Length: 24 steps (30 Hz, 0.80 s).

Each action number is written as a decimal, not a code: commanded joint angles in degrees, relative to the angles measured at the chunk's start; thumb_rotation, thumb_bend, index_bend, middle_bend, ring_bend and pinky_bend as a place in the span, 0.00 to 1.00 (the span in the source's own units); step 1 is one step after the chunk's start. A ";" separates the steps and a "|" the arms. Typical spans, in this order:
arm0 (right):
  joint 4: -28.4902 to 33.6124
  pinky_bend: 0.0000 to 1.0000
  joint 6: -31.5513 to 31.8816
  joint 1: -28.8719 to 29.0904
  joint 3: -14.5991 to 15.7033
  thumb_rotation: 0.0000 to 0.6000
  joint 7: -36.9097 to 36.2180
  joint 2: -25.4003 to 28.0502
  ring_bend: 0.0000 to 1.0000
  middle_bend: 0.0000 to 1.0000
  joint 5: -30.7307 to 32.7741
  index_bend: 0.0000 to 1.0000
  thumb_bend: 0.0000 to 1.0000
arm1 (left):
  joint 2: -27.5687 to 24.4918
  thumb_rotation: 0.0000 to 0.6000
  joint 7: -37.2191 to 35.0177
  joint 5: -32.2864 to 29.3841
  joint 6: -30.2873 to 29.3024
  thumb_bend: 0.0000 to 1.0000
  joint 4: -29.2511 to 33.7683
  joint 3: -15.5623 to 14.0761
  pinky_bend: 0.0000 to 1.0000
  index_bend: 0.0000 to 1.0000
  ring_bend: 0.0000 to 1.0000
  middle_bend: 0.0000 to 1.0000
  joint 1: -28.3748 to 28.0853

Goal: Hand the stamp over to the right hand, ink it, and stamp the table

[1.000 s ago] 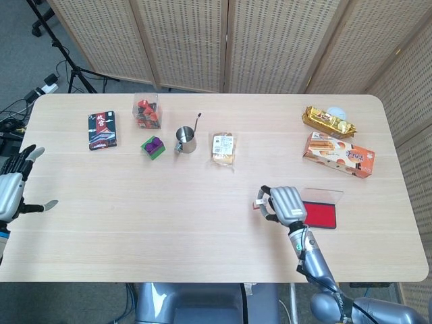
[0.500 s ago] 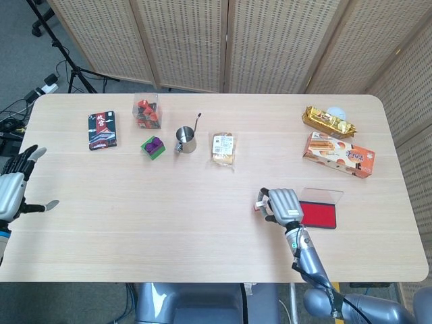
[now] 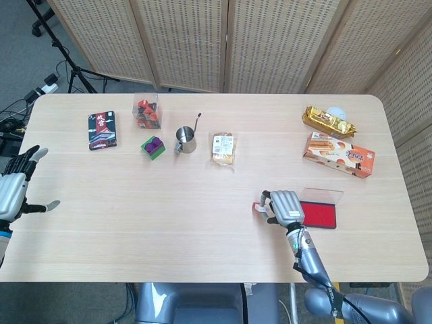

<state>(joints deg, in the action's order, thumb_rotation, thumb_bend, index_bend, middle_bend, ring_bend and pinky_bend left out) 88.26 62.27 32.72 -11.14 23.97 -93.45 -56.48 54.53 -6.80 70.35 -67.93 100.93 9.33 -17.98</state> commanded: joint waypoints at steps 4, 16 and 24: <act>-0.47 1.00 -0.28 0.31 0.05 1.00 0.76 -0.20 0.99 0.94 0.76 0.56 0.35 | 0.05 1.00 0.22 -0.05 0.03 0.06 0.05 -0.02 0.00 0.00 0.00 0.00 -0.04; -0.29 1.00 -0.49 1.27 -0.16 1.00 4.02 -0.18 0.99 0.94 4.10 0.50 0.35 | -0.05 1.00 0.00 -0.13 0.11 0.06 0.03 0.02 0.00 0.00 0.00 0.00 -0.04; -0.05 1.00 -0.39 1.58 -0.01 1.00 4.66 -0.22 0.99 0.94 4.80 0.48 0.36 | -0.13 1.00 -0.17 -0.08 0.18 0.06 0.05 0.02 0.00 0.00 0.00 0.00 -0.04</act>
<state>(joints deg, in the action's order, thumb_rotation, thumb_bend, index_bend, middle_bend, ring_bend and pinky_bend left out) 88.20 61.87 34.29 -11.16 28.62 -93.65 -51.69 54.40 -6.97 70.27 -67.74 100.97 9.35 -18.03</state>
